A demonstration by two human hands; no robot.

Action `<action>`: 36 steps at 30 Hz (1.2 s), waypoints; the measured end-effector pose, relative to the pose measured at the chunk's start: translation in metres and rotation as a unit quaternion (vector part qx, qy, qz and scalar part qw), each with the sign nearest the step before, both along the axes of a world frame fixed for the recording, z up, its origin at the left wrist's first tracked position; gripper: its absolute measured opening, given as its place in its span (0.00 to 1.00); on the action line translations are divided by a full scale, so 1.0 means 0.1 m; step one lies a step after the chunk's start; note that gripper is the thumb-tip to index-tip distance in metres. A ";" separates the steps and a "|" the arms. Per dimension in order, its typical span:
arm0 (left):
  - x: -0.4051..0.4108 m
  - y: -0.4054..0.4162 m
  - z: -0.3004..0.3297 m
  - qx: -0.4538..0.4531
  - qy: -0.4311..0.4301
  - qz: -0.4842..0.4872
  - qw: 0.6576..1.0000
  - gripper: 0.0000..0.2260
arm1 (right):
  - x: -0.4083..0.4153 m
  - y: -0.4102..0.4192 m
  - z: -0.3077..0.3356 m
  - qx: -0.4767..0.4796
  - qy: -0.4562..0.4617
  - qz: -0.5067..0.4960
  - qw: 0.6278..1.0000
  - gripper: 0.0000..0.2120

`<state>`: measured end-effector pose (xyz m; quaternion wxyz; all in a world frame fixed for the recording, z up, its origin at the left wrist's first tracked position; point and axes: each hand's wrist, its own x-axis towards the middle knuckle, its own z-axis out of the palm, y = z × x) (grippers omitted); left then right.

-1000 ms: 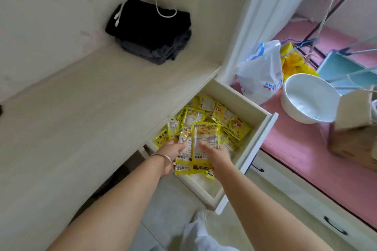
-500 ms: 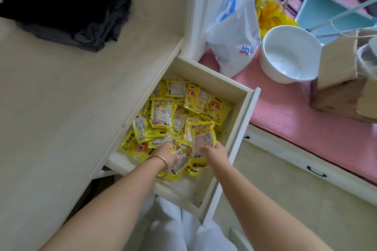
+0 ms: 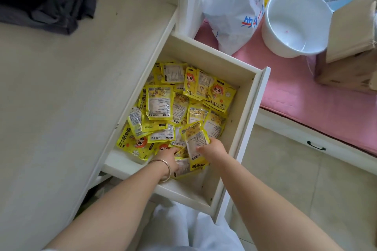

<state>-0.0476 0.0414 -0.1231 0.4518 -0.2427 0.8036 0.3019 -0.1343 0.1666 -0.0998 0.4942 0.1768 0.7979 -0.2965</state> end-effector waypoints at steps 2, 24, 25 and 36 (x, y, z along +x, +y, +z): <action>-0.03 -0.05 0.02 -0.016 0.015 0.039 0.999 0.24 | 0.04 -0.02 0.00 0.013 0.006 0.022 1.000 0.16; 0.50 -0.23 1.19 -0.025 0.270 0.382 0.884 0.11 | 0.55 -0.58 1.06 -0.144 0.264 0.334 0.893 0.16; 0.59 -0.23 1.28 -0.036 0.288 0.400 0.869 0.11 | 0.60 -0.63 1.14 -0.159 0.271 0.346 0.884 0.15; 2.27 -0.25 2.02 -0.191 0.378 0.592 0.686 0.19 | 1.82 -1.24 1.74 -0.305 0.276 0.486 0.771 0.15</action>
